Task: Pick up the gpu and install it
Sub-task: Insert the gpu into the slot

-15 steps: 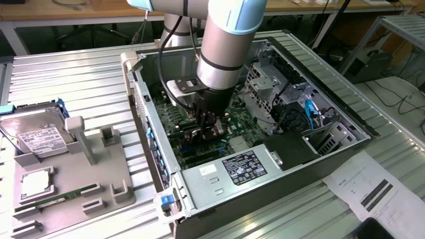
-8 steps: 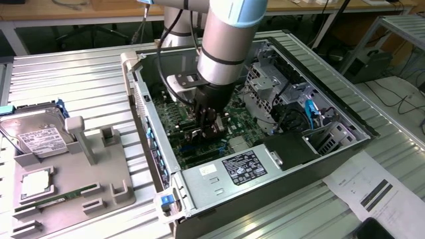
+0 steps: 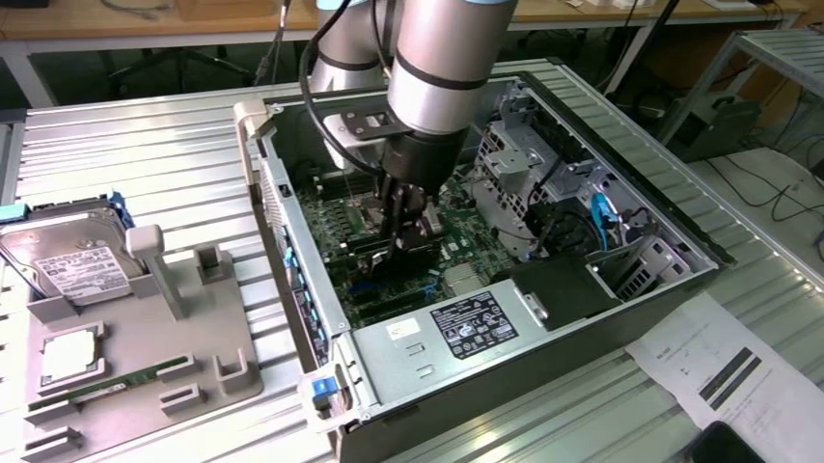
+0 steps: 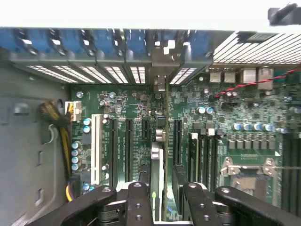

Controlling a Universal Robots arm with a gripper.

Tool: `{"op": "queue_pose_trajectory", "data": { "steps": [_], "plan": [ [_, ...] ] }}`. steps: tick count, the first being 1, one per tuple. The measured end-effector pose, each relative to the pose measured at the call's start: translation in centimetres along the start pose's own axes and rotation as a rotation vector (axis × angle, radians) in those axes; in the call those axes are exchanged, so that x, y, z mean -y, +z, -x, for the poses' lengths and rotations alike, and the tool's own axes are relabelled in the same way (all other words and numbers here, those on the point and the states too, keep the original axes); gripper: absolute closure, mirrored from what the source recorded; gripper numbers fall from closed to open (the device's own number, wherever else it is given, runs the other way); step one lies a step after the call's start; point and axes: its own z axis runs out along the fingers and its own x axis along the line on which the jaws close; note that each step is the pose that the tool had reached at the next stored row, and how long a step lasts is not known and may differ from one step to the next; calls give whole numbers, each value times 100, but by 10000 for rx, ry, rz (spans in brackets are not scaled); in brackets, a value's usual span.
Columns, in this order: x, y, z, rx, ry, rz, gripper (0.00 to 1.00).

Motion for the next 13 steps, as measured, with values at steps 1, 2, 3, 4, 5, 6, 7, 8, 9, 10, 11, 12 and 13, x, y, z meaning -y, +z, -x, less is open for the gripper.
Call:
{"op": "queue_pose_trajectory", "data": {
  "steps": [1,2,3,4,5,6,7,8,9,10,11,12,13],
  "plan": [
    [0,0,0,-1,0,0,66],
    [0,0,0,1,1,0,68],
    [0,0,0,1,0,-1,75],
    [0,-1,0,0,0,0,81],
    [0,-1,0,-1,0,1,81],
    [0,-1,0,0,0,1,87],
    [0,-1,0,0,0,1,87],
    [0,-1,0,-1,0,1,89],
    [-6,2,0,-1,-3,2,89],
    [-12,4,0,5,-22,10,89],
    [-13,6,0,7,-43,78,89],
    [-19,7,0,13,-63,159,89],
    [-21,7,0,20,-83,279,89]
  ]
}}
